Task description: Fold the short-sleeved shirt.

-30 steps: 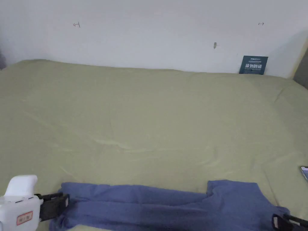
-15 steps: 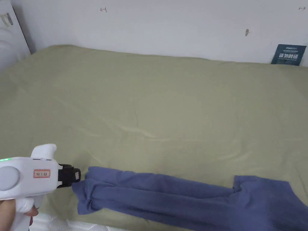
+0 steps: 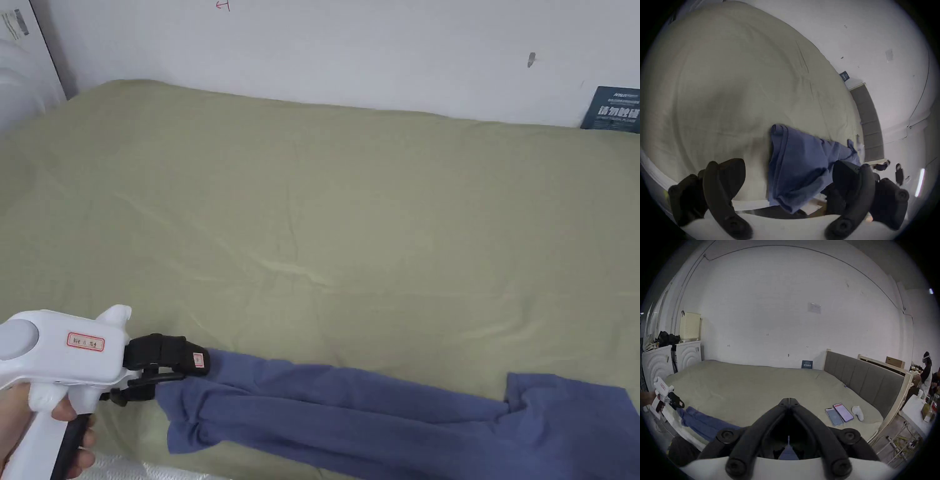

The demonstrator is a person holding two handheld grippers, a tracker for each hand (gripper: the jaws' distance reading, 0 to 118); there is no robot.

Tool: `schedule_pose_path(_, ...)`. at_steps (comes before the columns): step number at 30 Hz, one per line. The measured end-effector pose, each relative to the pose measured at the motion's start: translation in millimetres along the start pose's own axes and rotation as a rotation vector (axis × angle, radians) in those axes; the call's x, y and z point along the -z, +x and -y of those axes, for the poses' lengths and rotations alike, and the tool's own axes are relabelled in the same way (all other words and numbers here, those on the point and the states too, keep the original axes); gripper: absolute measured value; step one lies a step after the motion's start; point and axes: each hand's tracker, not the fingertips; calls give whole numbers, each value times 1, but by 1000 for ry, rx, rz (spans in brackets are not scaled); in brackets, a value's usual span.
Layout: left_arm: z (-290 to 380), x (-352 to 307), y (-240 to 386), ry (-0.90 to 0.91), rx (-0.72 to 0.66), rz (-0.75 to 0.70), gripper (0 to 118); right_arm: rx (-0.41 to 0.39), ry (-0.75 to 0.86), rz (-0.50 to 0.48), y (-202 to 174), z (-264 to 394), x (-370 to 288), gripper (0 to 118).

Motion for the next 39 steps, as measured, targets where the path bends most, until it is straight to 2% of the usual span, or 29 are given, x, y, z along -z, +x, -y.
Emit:
schedule_pose_path(3, 3, 15, -10, -46, -81, 103, 112, 20, -30, -2, 2, 5, 3, 0)
schedule_pose_path(8, 9, 20, 5, -49, -26, 75, 112, 48, -69, -5, 2, 11, 5, 0)
schedule_pose_path(11, 10, 21, 10, -77, 9, 25, 104, 61, -84, -13, 0, 15, 5, 0)
schedule_pose_path(14, 9, 19, 15, -77, 57, -85, 75, 75, -92, -22, -2, 17, 5, 0)
schedule_pose_path(15, 8, 15, 14, -78, 50, -90, 48, 83, -94, -29, -1, 17, 4, 0)
schedule_pose_path(16, 7, 12, 12, -77, 46, -79, 11, 89, -95, -32, -2, 18, 4, 0)
schedule_pose_path(17, 6, 10, 6, -79, 3, -33, 7, 94, -96, -36, -2, 18, 4, 0)
schedule_pose_path(30, 13, -30, 17, 23, -50, 16, 6, 125, -88, -45, 8, 15, -6, 0)
schedule_pose_path(39, 20, -83, 10, 126, -79, -58, 6, 124, -73, -60, 13, 16, -10, 0)
